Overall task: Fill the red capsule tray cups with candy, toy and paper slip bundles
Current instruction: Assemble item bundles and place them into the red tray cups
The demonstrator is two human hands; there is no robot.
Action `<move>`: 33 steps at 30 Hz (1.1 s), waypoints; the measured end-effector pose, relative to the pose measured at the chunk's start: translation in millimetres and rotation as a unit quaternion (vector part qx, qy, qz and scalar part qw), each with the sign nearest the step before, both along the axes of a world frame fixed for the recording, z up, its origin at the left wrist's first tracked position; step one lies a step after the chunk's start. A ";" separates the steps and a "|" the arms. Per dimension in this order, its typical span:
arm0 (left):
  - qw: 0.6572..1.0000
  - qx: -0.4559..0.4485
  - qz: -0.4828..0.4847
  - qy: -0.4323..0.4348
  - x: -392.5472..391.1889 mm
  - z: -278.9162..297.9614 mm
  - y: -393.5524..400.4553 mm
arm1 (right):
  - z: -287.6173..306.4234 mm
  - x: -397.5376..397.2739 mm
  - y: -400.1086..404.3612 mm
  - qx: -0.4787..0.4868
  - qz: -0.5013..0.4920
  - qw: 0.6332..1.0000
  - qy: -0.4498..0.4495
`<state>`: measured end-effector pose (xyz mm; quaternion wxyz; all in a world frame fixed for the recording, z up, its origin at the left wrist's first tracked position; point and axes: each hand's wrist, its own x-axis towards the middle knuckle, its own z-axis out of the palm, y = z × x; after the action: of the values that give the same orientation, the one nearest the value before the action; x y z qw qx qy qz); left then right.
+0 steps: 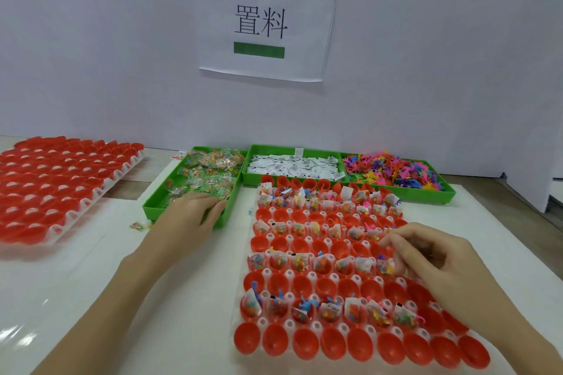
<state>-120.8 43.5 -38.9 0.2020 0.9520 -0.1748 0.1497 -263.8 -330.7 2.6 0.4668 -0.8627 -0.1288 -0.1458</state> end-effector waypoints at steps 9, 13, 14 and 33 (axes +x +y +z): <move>1.000 0.012 -0.027 -0.008 -8.6 16.1 20.3 | 20.4 26.1 25.6 -0.116 0.001 0.993 -0.009; 0.991 0.111 0.014 0.071 -9.1 19.4 24.3 | 38.5 98.7 33.6 -0.230 0.000 0.973 -0.026; 0.991 0.111 0.009 0.071 -9.6 21.5 24.9 | 40.5 121.8 35.0 -0.255 -0.007 0.967 -0.020; 0.985 0.039 -0.099 -0.135 -16.9 36.3 20.4 | 32.3 235.3 14.9 -0.575 -0.019 0.804 0.150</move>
<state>-137.8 63.9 -2.6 0.1527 0.9081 -0.2994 0.2497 -28.5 -315.8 35.0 -0.1035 -0.9864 -0.1011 0.0779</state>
